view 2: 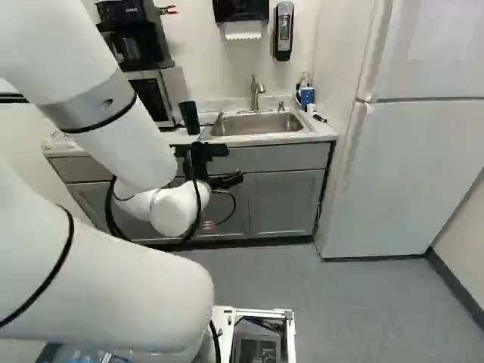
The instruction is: Rinse the cup and place it in the tray
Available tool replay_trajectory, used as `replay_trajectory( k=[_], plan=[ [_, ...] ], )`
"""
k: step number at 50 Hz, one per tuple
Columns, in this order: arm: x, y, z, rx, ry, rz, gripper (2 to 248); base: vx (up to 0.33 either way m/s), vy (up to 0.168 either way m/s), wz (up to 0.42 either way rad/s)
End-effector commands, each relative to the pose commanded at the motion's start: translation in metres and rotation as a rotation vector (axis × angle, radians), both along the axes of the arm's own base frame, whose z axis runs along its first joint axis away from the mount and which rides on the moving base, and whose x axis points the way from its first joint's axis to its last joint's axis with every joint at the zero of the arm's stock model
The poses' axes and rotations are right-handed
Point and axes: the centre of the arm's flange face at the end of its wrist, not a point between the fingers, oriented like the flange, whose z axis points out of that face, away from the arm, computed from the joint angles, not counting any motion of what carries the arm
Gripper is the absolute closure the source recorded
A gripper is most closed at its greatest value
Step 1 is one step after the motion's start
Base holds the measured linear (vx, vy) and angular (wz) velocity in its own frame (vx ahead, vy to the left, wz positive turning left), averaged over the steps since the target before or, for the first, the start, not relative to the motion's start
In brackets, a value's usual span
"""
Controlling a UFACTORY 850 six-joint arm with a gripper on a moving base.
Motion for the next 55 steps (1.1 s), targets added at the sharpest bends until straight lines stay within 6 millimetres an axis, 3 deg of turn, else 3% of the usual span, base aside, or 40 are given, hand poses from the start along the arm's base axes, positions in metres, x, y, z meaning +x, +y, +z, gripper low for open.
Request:
replay_trajectory(
  k=[25,55],
  plan=[
    [0.001,0.0,0.0,0.0,0.0,0.0,3,0.0,0.0,0.0],
    [0.032,0.0,0.027,0.0,-0.064,0.0,3,0.0,0.0,0.0]
  ],
)
